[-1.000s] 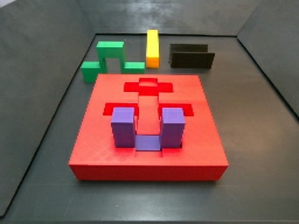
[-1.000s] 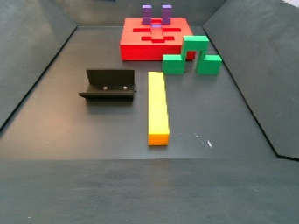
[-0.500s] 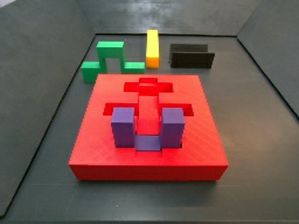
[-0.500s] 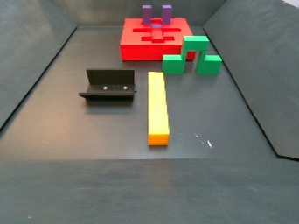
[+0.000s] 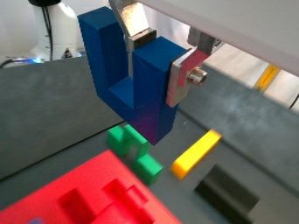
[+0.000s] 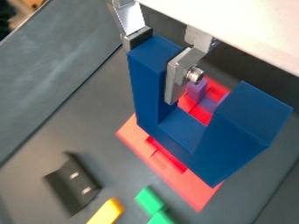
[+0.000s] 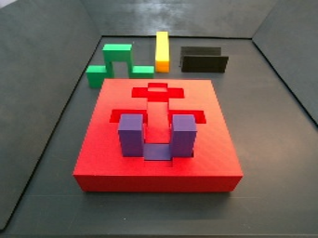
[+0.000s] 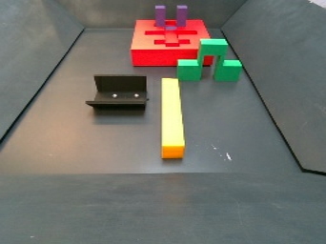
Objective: Pick up the blue object. Move up. Place the blue object on the fixture. Regrasp the blue object. Move to above the board. Insert the blue object.
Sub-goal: Move to above the board, then insert the blue object.
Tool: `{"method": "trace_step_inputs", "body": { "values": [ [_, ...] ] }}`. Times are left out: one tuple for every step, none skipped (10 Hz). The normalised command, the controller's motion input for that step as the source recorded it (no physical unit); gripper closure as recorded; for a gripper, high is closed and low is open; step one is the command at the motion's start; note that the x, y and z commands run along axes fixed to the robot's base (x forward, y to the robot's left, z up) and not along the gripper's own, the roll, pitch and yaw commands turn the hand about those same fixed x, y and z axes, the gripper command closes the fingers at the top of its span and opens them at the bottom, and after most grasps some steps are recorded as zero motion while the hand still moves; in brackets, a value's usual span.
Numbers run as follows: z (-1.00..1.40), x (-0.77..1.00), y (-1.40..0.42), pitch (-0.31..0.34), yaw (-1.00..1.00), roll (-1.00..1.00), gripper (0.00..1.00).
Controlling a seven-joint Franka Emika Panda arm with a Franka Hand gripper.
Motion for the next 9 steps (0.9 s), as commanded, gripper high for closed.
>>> {"method": "trace_step_inputs", "body": {
  "values": [
    [0.00,-0.08,-0.03,0.083,-0.10,-1.00,1.00],
    [0.01,-0.08,0.02,0.049,-0.06,-0.83,1.00],
    [0.01,-0.07,0.03,0.022,-0.05,-0.67,1.00],
    [-0.01,-0.06,0.03,-0.002,-0.03,-0.47,1.00],
    [0.01,-0.04,0.01,-0.010,-0.01,-0.26,1.00],
    [-0.34,0.24,0.00,0.000,0.00,-0.13,1.00],
    [-0.61,0.60,0.19,0.000,0.05,-0.14,1.00],
    [-0.76,0.69,0.36,-0.070,0.22,-0.16,1.00],
    [-0.77,0.67,0.39,-0.129,0.28,-0.17,1.00]
  ]
}}
